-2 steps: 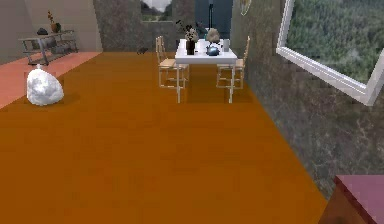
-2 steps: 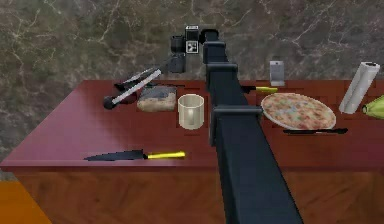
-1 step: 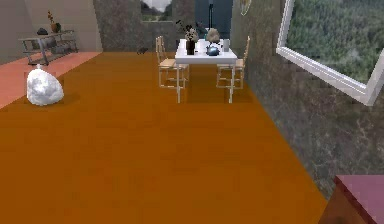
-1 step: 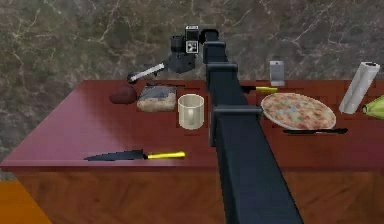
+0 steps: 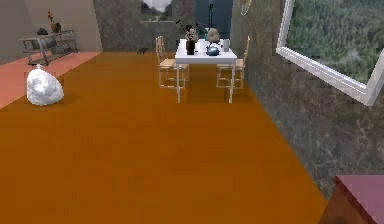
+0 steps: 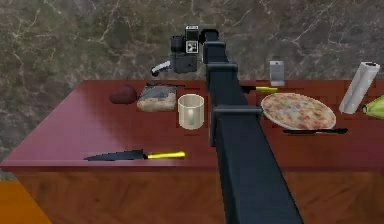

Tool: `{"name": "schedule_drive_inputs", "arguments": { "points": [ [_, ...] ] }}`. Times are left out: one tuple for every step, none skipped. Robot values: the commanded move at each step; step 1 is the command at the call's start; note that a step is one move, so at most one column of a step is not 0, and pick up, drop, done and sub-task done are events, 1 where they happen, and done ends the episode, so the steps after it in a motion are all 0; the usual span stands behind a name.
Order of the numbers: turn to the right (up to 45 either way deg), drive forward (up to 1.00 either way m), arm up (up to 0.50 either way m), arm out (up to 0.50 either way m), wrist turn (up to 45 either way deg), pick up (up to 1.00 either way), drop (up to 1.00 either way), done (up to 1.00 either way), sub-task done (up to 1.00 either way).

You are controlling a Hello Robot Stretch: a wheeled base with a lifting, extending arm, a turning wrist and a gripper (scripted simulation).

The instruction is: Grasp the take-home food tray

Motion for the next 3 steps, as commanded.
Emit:
{"name": "schedule_drive_inputs", "arguments": {
  "points": [
    [0.0, 0.00, -0.10, 0.00, 0.0, 0.00, 0.00, 0.00, 0.00],
    [0.0, 0.00, 0.00, 0.00, 0.0, 1.00, 0.00, 0.00, 0.00],
    [0.0, 0.00, 0.10, 0.00, 0.0, 0.00, 0.00, 0.00, 0.00]
  ]
}}
